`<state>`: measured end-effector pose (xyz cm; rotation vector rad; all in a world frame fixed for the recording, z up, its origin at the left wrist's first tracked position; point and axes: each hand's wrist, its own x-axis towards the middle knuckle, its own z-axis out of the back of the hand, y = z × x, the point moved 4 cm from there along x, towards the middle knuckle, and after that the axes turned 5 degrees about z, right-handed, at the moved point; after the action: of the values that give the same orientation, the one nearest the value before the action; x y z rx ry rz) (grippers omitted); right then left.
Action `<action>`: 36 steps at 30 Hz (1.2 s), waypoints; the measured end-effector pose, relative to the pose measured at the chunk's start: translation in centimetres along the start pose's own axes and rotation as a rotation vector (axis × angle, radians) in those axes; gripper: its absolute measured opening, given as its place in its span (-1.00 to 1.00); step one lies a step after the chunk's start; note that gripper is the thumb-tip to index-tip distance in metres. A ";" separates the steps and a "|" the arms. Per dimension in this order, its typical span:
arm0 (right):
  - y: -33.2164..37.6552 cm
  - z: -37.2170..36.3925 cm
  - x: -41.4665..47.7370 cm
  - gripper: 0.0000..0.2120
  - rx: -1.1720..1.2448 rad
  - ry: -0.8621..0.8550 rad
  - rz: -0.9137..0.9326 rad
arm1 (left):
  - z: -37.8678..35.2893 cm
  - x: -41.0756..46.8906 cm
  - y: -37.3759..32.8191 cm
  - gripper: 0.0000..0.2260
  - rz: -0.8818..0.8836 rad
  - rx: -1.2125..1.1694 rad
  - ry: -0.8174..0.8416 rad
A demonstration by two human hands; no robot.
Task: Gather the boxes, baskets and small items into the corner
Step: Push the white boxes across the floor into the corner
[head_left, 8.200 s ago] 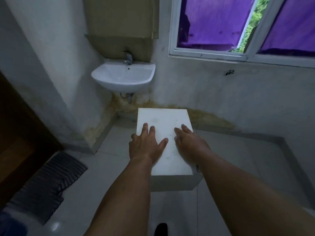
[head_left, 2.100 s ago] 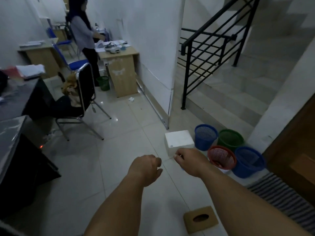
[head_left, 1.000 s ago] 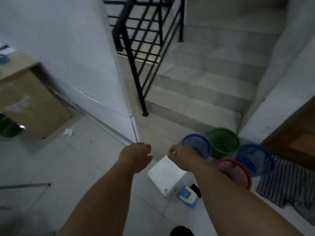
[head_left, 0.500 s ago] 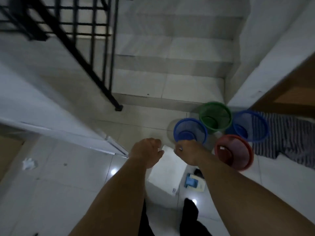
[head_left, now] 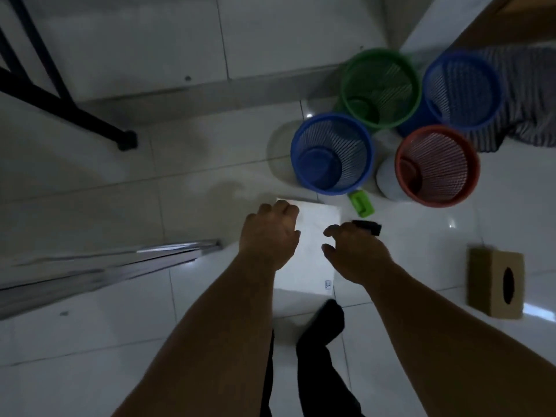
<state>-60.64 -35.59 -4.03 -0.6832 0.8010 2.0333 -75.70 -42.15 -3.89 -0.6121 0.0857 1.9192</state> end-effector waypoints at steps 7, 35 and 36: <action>-4.9 -11.3 7.1 -0.50 -0.092 0.046 -0.044 | -14.1 3.3 0.9 -0.41 -0.033 0.096 0.130; -12.0 -25.3 15.4 -0.12 0.132 -0.122 0.021 | -30.6 8.6 5.0 -0.06 -0.019 0.052 0.303; -12.0 -25.1 15.2 -0.15 0.150 -0.130 0.022 | -30.4 8.5 5.0 -0.09 -0.018 0.033 0.283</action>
<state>-53.90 -41.17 -34.49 -0.4554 0.8775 1.9912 -71.22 -47.22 -35.08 -0.8559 0.2898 1.7999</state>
